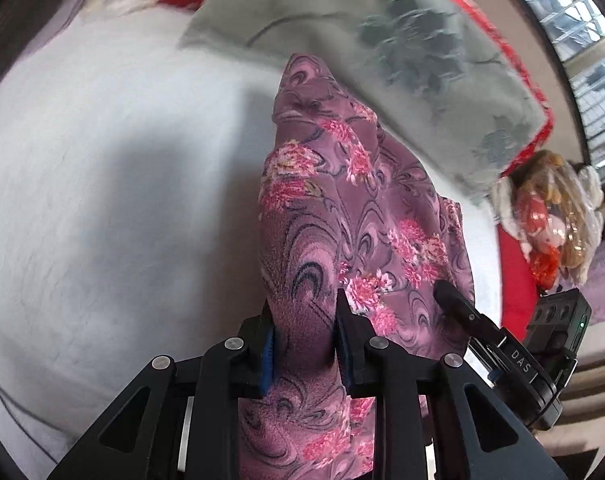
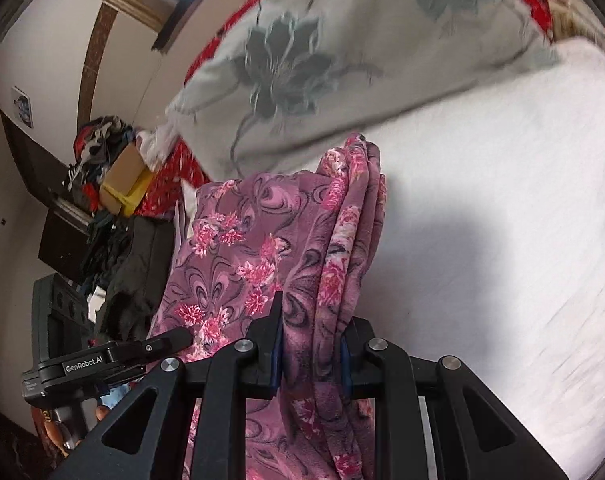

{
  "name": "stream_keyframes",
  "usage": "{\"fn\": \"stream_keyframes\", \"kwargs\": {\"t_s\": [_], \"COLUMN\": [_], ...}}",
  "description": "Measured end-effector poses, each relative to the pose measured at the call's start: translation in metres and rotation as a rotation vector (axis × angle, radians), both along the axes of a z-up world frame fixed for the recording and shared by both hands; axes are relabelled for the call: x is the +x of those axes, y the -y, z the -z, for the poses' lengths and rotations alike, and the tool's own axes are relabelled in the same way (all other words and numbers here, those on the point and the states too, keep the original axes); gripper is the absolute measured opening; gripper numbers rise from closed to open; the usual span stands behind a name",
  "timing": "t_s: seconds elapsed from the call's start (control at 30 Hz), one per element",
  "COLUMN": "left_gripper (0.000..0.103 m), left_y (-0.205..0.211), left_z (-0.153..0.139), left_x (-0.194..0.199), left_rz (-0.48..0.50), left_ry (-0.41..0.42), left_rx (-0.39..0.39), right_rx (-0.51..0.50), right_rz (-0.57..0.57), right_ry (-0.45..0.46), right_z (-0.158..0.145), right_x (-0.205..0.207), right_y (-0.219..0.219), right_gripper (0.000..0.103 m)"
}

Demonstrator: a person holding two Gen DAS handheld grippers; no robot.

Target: Fold small clothes

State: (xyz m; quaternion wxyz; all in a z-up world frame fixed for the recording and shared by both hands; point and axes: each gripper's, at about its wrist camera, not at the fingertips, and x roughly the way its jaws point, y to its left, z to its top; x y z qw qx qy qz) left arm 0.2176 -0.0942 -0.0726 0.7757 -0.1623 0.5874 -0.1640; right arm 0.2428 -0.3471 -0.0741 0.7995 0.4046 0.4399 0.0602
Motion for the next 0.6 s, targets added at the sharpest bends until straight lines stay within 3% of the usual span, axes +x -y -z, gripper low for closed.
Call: {"fn": "stream_keyframes", "kwargs": {"t_s": [0.1,0.13,0.2,0.37,0.47,0.6], "left_gripper": [0.032,0.032,0.031,0.034,0.038,0.038], "left_y": [-0.02,-0.027,-0.045,-0.051,-0.032,0.011], "left_z": [0.028,0.031,0.023,-0.026,-0.037,-0.025], "left_x": [-0.004,-0.006,-0.013,-0.007,0.01,0.049], "left_rz": [-0.019,-0.019,-0.027,-0.011,0.046,0.109], "left_ry": [-0.075,-0.085,-0.088,0.066,0.113,0.124], "left_rx": [0.072,0.055,-0.019,-0.069,-0.008,0.146], "right_rx": [-0.067,-0.08,-0.072,-0.19,-0.264,-0.327], "right_rz": [-0.035,-0.031,-0.023,0.017,-0.06,-0.115], "right_ry": [-0.138,-0.133,-0.124,-0.039,0.006,0.046], "right_z": [0.035,0.038,0.034,-0.002,-0.011,-0.004], "right_x": [0.0,-0.003,-0.006,0.003,0.026,0.053], "right_y": [-0.022,-0.023,-0.016,0.004,-0.011,-0.022], "right_gripper": [0.023,0.029,0.03,0.034,0.032,0.029]}}
